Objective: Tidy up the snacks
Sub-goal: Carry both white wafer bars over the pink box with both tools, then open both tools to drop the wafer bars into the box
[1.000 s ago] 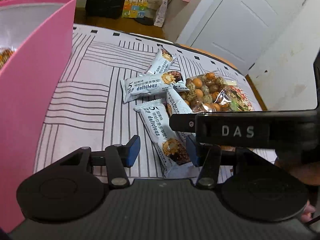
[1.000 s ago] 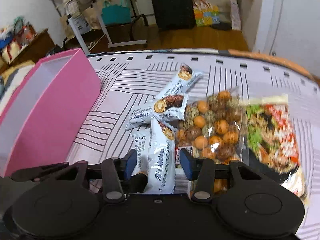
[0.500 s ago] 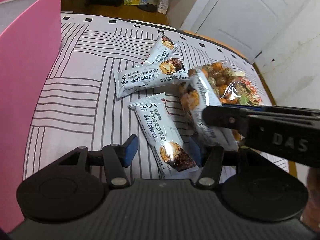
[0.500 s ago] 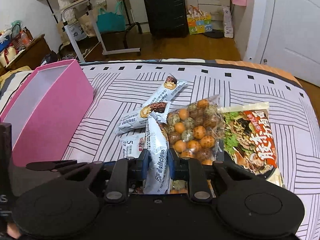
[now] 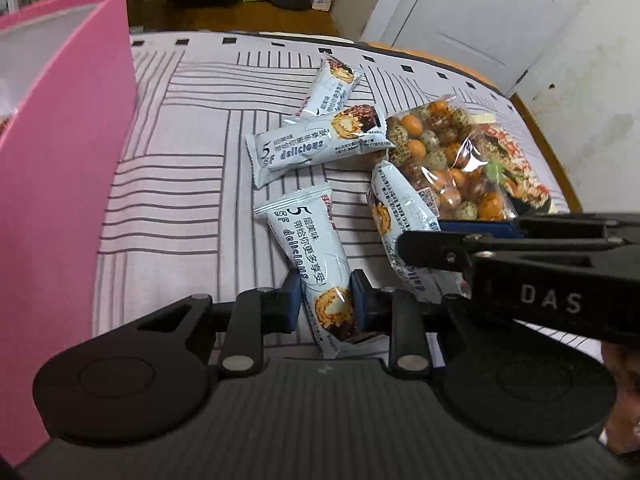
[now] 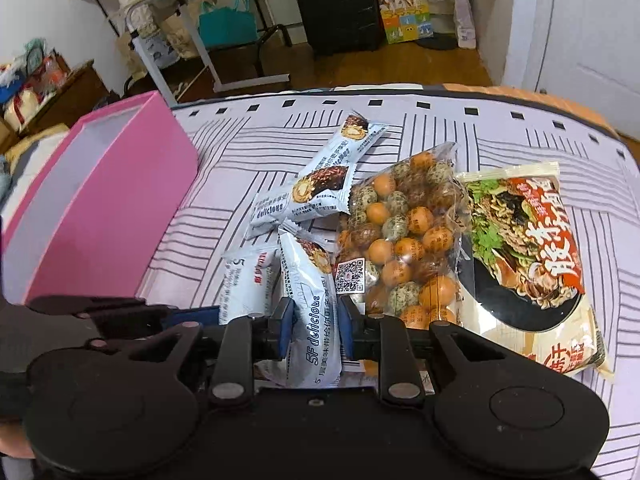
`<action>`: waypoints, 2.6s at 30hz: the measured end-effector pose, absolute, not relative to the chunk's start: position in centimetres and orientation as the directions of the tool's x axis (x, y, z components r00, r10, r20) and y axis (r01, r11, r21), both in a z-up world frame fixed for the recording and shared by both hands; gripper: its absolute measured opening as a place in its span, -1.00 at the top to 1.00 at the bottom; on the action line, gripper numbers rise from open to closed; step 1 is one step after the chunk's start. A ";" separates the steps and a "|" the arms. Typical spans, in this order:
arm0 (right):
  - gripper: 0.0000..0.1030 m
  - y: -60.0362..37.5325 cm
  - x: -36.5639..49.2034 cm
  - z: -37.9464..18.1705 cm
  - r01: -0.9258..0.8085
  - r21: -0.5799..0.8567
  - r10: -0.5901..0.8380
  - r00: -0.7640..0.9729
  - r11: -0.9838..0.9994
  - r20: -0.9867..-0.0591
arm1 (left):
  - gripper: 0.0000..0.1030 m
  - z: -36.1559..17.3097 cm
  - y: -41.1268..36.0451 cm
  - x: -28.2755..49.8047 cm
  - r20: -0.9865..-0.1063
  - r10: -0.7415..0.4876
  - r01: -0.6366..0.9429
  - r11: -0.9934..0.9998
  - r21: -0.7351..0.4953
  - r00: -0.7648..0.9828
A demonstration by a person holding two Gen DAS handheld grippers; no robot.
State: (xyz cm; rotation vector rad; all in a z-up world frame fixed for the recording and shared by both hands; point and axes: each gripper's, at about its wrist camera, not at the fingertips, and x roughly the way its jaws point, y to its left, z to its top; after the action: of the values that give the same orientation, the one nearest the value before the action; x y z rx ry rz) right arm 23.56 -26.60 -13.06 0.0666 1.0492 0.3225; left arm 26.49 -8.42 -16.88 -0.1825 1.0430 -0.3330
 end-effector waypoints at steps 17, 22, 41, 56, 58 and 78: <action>0.53 -25.6 21.1 -9.9 -0.209 0.200 0.276 0.451 0.957 -0.849 | 0.53 -12.4 -6.4 23.5 -0.841 -0.353 0.229 0.932 -0.279 0.411; 0.53 -25.5 18.8 -8.7 -0.207 0.185 0.262 0.451 0.961 -0.854 | 0.53 -10.8 -5.6 21.0 -0.843 -0.369 0.253 0.924 -0.286 0.393; 0.53 -21.3 10.5 -2.5 -0.351 0.268 0.393 0.358 0.897 -0.847 | 0.53 -5.4 2.2 12.5 -0.801 -0.463 0.276 0.883 -0.380 0.380; 0.53 -14.9 11.4 1.1 -0.510 0.297 0.519 0.376 0.808 -0.768 | 0.53 -0.9 10.4 11.8 -0.727 -0.411 0.193 0.909 -0.369 0.550; 0.53 -13.8 12.5 0.9 -0.534 0.302 0.541 0.375 0.790 -0.753 | 0.53 -1.2 11.4 12.6 -0.728 -0.392 0.164 0.916 -0.367 0.563; 0.49 -3.5 25.5 -5.4 -0.637 0.214 0.525 0.348 0.740 -0.777 | 0.50 -10.0 17.0 24.8 -0.829 -0.182 -0.061 0.966 -0.251 0.528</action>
State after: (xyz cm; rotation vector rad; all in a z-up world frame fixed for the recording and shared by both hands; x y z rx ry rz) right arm 25.45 -3.49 -5.39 -0.1340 0.9528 0.7560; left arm 24.79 16.98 -9.97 -0.2625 1.0152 -0.0737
